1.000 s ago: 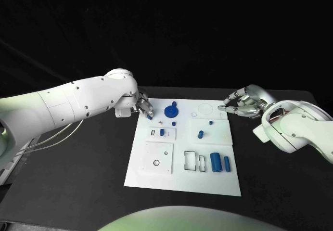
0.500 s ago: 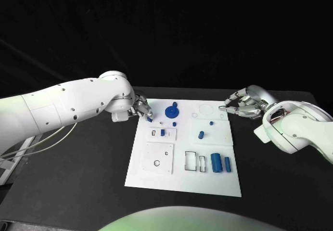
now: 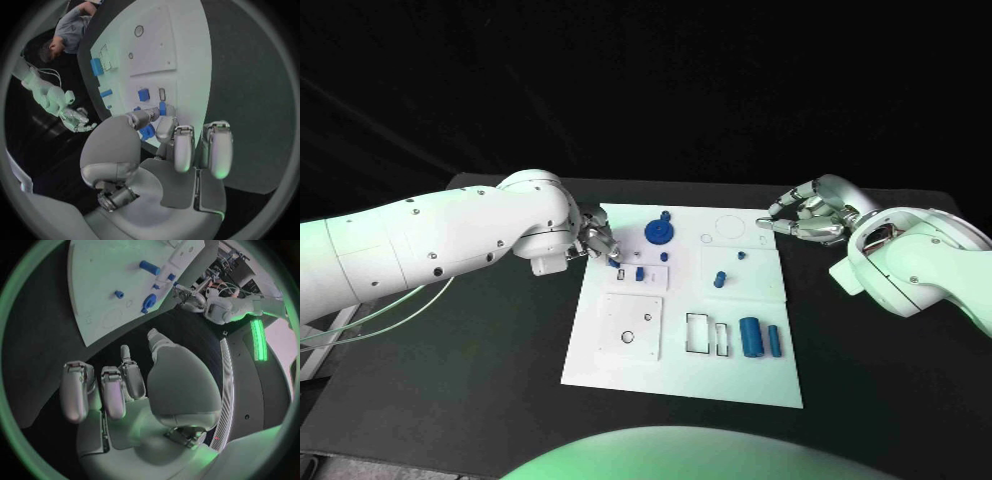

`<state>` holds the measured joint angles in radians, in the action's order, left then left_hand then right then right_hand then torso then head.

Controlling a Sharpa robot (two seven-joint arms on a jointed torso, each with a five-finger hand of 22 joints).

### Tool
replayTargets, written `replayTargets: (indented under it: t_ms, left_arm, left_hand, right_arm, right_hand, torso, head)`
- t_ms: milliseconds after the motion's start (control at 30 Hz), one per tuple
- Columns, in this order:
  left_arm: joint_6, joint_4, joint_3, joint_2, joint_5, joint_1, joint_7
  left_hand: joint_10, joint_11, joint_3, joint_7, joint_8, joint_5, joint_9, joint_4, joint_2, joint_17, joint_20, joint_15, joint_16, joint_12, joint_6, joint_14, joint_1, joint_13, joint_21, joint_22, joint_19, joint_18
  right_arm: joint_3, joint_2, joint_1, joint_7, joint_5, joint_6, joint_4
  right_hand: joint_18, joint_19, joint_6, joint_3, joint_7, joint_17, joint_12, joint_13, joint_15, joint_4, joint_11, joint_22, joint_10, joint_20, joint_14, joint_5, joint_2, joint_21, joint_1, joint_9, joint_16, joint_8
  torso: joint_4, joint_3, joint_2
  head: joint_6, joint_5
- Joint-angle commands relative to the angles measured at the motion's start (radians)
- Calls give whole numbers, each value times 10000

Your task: Assemble the parts on the task board

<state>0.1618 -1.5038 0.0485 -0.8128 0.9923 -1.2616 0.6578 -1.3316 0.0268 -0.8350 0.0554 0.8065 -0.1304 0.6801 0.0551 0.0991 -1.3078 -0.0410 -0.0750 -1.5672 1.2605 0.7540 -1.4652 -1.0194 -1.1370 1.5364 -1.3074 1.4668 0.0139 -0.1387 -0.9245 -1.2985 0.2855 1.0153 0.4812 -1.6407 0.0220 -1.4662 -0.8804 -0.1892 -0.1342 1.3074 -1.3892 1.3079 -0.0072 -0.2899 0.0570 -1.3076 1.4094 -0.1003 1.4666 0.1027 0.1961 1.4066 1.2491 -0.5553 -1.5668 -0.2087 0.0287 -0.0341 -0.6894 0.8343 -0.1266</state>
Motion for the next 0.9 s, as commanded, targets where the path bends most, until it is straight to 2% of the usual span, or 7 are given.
replayTargets:
  t_ms: [33,267,333,767,900]
  left_arm:
    - [-402,-133,-6,23,653,90,67]
    - [-353,-223,-6,62,845,192,112]
    - [-325,-245,-5,70,880,205,119]
    - [98,-334,15,111,990,269,158]
    - [162,-379,22,116,1022,274,163]
  left_hand:
    - [-53,-5,-931,-144,949,-69,1337,-843,75,-2630,94,-76,-36,27,156,-1056,153,14,26,-2479,840,-52]
    - [-84,35,-961,-200,1167,-345,1370,-830,135,-2630,135,-122,-36,41,307,-1056,346,10,25,-2483,842,-52]
    - [-91,38,-961,-203,1180,-369,1372,-832,142,-2630,138,-126,-36,48,310,-1056,358,2,29,-2485,845,-53]
    - [-101,50,-977,-220,1250,-531,1377,-852,167,-2630,162,-154,-36,50,328,-1056,415,8,14,-2480,837,-49]
    - [-102,56,-986,-223,1264,-578,1378,-864,169,-2630,167,-158,-36,49,329,-1056,420,11,16,-2481,838,-50]
  right_arm:
    - [0,9,8,-52,71,-111,5]
    - [0,21,11,-42,74,-143,10]
    - [0,19,11,-35,74,-158,10]
    - [0,-1,11,40,76,-302,9]
    - [0,-3,11,50,76,-309,15]
  right_hand:
    - [185,-182,57,50,2,2634,51,704,-45,6,-14,-1723,-31,47,1042,31,-88,-34,7,-9,-40,-68]
    - [185,-182,59,54,3,2634,62,692,-46,18,-15,-1723,-41,47,1042,39,-86,-37,34,-11,-40,-70]
    - [185,-182,59,54,3,2634,62,692,-46,18,-15,-1723,-41,47,1042,39,-86,-37,34,-11,-40,-70]
    - [188,-176,58,57,4,2634,62,692,-47,30,-16,-1717,-41,48,1042,47,-80,-50,75,-13,-40,-74]
    - [188,-176,58,57,4,2634,62,692,-47,30,-16,-1717,-41,48,1042,47,-80,-50,75,-13,-40,-74]
  torso:
    - [5,11,-16]
    - [17,-3,-18]
    - [3,-7,-16]
    - [9,-17,3]
    - [2,-8,-5]
  head:
    - [-31,-2]
    - [-4,-11]
    - [19,-5]
    - [101,-5]
    - [100,9]
